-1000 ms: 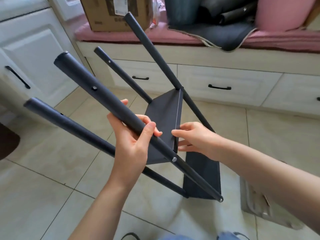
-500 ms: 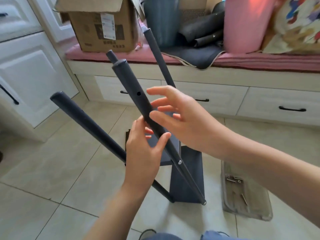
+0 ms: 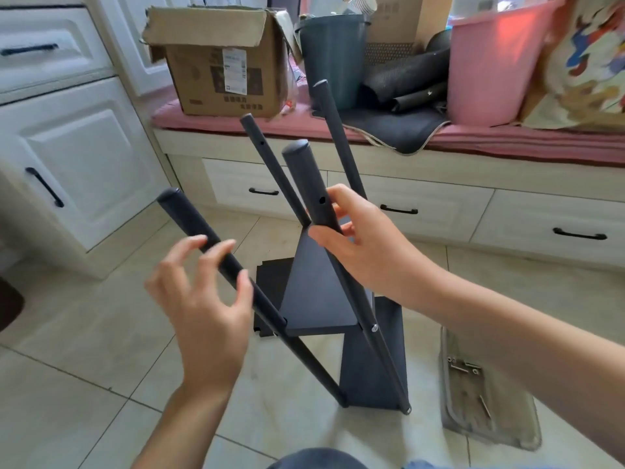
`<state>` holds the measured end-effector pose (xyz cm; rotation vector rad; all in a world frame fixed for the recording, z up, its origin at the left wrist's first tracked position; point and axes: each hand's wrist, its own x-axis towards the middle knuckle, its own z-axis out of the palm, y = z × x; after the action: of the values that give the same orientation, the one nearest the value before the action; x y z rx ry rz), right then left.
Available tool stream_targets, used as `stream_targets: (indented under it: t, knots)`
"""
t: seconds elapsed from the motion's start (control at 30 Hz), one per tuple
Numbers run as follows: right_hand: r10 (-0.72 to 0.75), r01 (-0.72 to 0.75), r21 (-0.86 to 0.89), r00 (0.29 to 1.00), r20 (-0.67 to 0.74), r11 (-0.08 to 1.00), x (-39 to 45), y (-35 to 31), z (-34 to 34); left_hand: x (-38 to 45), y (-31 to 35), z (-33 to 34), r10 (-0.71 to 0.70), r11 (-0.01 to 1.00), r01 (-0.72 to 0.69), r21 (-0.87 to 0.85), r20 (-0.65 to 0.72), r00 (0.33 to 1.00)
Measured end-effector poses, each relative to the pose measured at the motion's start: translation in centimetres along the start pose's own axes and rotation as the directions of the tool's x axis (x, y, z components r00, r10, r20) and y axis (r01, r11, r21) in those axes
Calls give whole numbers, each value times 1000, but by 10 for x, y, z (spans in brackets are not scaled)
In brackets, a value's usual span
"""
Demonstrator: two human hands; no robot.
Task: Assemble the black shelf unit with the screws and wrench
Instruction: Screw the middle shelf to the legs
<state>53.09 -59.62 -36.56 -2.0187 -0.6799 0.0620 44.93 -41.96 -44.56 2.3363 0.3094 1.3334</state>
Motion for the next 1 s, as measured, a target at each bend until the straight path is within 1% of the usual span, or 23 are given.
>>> stream_targets:
  t: [0.03, 0.07, 0.1, 0.13, 0.17, 0.2, 0.23, 0.3, 0.37, 0.43, 0.5, 0.57, 0.7, 0.8, 0.9, 1.0]
  knots:
    - [4, -4, 11, 1000, 3, 1000, -1, 1, 0, 3, -8, 0, -52, 998, 51, -35, -28, 998]
    - [7, -7, 32, 1000, 7, 999, -2, 2, 0, 5, -15, 2, -130, 983, 126, -135, -22, 991]
    - [8, -9, 60, 1000, 12, 998, -2, 3, 0, 8, -19, 4, -222, 934, 221, -281, 29, 975]
    - [8, -9, 93, 1000, 15, 996, -3, 3, 0, 10, -18, 7, -316, 835, 336, -435, 121, 941]
    - [5, -7, 127, 1000, 17, 992, -4, 4, 1, 11, -17, 11, -388, 698, 448, -558, 232, 892]
    - [-1, -2, 168, 1000, 15, 986, -5, 4, 2, 12, -16, 16, -430, 569, 535, -625, 329, 841]
    - [-5, 4, 214, 1000, 8, 977, -6, 4, 3, 13, -15, 21, -445, 494, 585, -643, 391, 806]
    - [-5, 11, 300, 1000, -20, 954, -9, 6, 6, 14, -12, 30, -437, 446, 629, -637, 458, 774]
    - [0, 18, 360, 999, -50, 933, -9, 8, 9, 16, -8, 34, -447, 369, 652, -662, 489, 749]
    - [-2, 30, 401, 998, -70, 916, -8, 9, 9, 17, -6, 35, -452, 310, 649, -695, 494, 743]
    - [-15, 47, 420, 997, -79, 906, -7, 10, 9, 16, -6, 33, -448, 292, 642, -709, 492, 746]
    - [-27, 66, 430, 995, -95, 901, -7, 13, 7, 13, -6, 31, -438, 301, 635, -712, 488, 755]
    - [-9, 84, 467, 987, -160, 880, -9, 27, -2, 10, 0, 31, -388, 407, 602, -687, 466, 795]
    - [34, 83, 464, 970, -239, 882, -16, 44, -13, 10, 14, 37, -307, 486, 568, -664, 478, 823]
    - [86, 69, 461, 948, -306, 885, -24, 60, -25, 8, 33, 44, -221, 545, 549, -634, 523, 824]
    - [119, 53, 449, 930, -347, 892, -27, 70, -44, 2, 53, 51, -150, 573, 535, -621, 562, 813]
